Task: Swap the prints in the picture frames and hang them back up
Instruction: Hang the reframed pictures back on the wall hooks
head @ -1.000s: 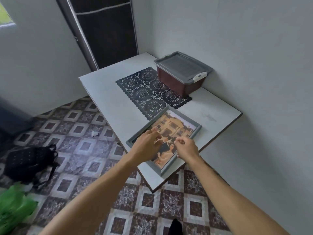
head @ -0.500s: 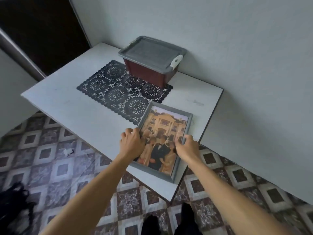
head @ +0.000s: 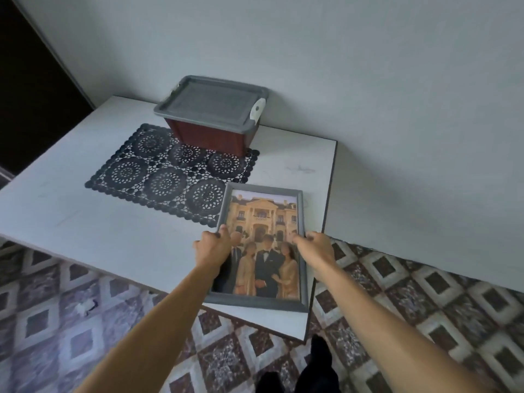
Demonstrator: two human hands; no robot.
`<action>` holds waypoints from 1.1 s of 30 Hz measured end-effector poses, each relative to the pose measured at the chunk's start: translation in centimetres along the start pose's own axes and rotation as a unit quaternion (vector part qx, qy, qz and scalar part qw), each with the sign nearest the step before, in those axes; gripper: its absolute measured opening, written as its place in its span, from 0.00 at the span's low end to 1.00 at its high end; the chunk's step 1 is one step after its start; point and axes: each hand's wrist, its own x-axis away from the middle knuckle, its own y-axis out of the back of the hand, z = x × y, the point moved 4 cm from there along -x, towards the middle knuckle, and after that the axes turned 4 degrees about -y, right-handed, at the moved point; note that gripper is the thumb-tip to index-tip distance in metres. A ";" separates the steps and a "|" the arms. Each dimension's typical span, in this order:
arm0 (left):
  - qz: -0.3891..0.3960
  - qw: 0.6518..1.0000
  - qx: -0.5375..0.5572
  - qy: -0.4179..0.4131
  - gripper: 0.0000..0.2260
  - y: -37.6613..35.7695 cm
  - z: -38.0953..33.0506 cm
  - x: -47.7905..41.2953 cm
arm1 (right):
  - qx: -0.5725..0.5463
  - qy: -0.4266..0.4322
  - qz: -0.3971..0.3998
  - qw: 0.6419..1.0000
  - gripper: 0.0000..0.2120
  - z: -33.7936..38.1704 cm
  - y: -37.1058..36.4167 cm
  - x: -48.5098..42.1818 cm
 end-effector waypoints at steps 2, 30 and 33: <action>0.002 1.000 0.011 -0.029 0.22 -0.2 -0.9 0.1 | -0.016 0.003 -0.014 1.000 0.27 -0.1 0.6 0.3; 0.204 0.897 0.084 -0.382 0.17 -22.6 -28.1 22.4 | -0.283 0.081 -0.343 0.892 0.23 -9.9 35.5 9.4; 0.228 0.881 0.078 -0.407 0.20 -27.0 -30.7 27.2 | -0.296 0.079 -0.375 0.875 0.24 -13.0 41.3 11.0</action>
